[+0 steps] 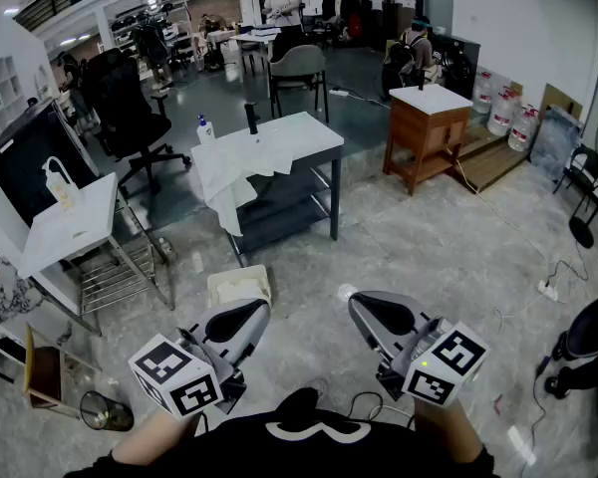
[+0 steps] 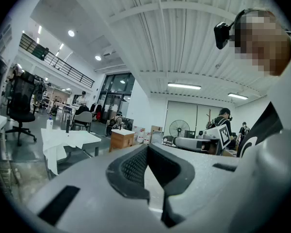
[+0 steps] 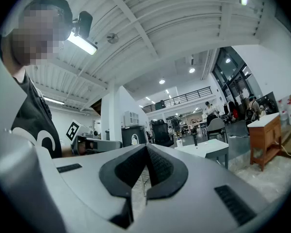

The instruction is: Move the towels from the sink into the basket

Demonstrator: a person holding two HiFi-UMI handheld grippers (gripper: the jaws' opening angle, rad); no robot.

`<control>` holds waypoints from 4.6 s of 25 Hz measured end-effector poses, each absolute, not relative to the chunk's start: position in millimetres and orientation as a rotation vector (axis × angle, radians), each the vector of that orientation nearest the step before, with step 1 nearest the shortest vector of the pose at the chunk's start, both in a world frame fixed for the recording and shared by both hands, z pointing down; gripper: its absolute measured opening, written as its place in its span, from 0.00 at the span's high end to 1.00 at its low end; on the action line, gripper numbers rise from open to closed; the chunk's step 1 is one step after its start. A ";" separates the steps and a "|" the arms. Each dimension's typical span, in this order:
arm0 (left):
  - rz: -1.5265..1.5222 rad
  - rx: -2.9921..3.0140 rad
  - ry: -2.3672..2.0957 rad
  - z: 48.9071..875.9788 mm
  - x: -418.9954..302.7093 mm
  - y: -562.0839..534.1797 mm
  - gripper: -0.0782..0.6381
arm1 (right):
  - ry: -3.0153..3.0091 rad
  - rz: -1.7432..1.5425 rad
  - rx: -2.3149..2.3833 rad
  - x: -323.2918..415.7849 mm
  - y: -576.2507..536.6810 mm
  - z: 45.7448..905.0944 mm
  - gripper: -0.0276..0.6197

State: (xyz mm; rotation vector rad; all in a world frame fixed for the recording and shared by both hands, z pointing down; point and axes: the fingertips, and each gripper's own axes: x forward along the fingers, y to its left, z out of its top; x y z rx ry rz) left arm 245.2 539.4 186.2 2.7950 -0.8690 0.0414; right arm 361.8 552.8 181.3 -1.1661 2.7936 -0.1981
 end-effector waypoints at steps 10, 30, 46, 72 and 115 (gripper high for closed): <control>0.005 2.821 -0.850 178.6 249.7 508.1 0.88 | 2.824 -0.166 -1.216 363.2 531.3 181.1 0.95; 0.032 2.759 -0.901 219.5 193.0 445.4 0.88 | 2.931 -0.187 -1.279 325.3 444.8 227.3 0.59; 0.059 2.592 -0.926 263.9 156.3 202.8 0.88 | 2.995 -0.340 -1.328 309.0 211.7 260.8 0.50; 0.138 2.484 -0.974 331.7 127.2 -40.2 0.88 | 3.003 -0.569 -1.307 275.5 -48.4 331.1 0.50; 0.070 2.173 -1.381 384.9 71.6 -287.2 0.88 | 3.709 -0.621 -1.040 220.8 -370.4 523.9 0.50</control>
